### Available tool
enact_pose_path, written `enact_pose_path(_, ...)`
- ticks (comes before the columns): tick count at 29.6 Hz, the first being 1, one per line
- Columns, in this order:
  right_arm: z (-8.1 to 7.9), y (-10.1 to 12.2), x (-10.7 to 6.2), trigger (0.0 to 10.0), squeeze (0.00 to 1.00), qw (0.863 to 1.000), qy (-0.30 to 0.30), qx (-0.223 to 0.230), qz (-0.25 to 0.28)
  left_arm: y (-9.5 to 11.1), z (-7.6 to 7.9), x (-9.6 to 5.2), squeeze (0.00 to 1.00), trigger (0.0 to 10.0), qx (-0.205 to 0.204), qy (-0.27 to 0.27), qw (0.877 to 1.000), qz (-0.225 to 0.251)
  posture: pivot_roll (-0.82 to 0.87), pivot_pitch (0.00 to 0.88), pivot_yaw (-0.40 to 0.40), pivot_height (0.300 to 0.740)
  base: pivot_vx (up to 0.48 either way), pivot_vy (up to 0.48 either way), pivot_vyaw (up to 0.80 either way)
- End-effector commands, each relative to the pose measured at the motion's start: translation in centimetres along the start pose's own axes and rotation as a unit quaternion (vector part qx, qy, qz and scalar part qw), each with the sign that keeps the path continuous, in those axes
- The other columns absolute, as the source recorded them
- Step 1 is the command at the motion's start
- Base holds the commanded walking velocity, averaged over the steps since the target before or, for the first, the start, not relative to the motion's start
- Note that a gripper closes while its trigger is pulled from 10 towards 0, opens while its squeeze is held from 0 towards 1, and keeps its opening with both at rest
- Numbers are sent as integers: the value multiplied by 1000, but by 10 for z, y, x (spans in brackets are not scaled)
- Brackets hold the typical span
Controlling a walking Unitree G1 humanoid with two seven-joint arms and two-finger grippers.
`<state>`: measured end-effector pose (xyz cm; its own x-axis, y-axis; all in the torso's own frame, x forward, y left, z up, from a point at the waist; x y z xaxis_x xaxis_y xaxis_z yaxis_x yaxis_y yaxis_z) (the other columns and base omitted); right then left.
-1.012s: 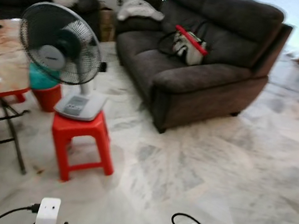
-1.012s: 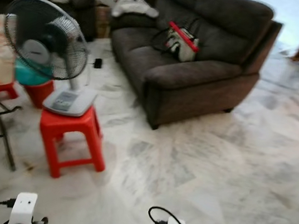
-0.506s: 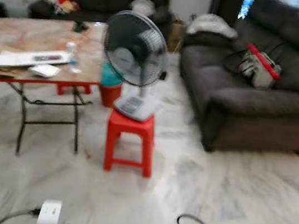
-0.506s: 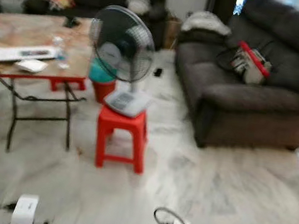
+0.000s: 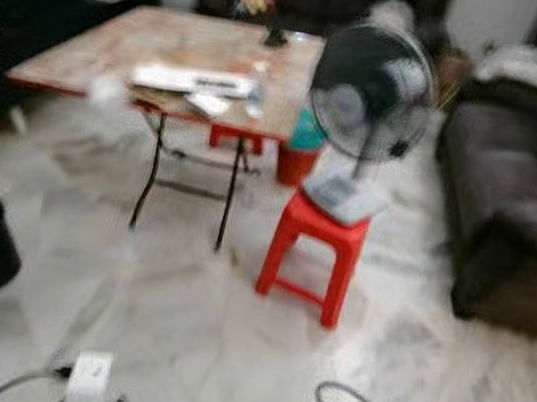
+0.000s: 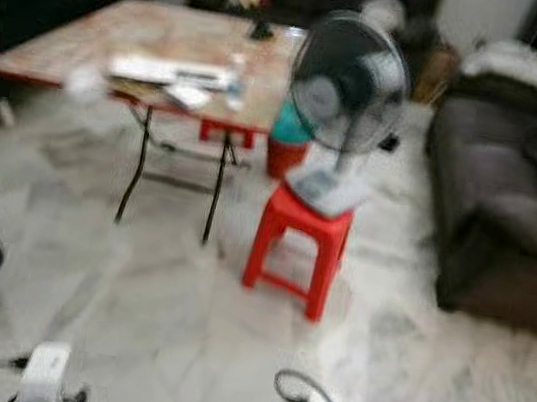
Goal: Picking trash to rubbish bin
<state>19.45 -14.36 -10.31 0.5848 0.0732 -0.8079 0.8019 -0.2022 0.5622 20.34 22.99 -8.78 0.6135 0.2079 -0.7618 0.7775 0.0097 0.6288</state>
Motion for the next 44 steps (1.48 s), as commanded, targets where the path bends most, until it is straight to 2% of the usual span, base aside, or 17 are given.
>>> enact_pose_path(1,9,0,-1,10000,0,1000,-12,1,0,4,5,1,0,10000,3,-3,1000,7,-55,0,24,740,0,0,800)
enact_pose_path(4,10,1,-1,10000,0,1000,-16,11,1,4,5,1,0,10000,3,-4,1000,8,-60,0,25,740,0,0,681)
enact_pose_path(15,10,3,-1,10000,0,999,-13,41,12,2,5,1,0,10000,-1,-3,1000,1,-61,0,25,740,0,47,0)
enact_pose_path(25,11,5,-1,10000,0,999,-18,45,14,2,5,1,0,10000,0,-3,1000,1,-58,0,26,740,0,253,0)
enact_pose_path(29,12,6,-1,10000,0,999,-19,48,15,2,5,1,0,10000,-1,-3,1000,1,-56,0,24,740,0,248,-800)
enact_pose_path(37,12,9,-1,10000,0,998,-20,45,24,3,5,1,0,10000,-2,-3,1000,1,-56,0,23,740,0,243,0)
enact_pose_path(44,12,11,0,10000,0,998,-19,47,26,3,5,1,0,10000,-2,-2,1000,1,-54,0,22,740,0,0,0)
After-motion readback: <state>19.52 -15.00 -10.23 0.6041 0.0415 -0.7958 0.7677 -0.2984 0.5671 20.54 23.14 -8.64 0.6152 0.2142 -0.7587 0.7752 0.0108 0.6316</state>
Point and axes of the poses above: a point about 5 cm out from each wrist's last joint towards the gripper, its own x axis pointing out of the wrist towards the gripper, its own y axis along the axis of the wrist's last joint, z = x × y, the point moved 2 cm from there along x, pointing out of the wrist towards the gripper, and after that the axes turned 2 degrees about x, right-handed, at the moved point
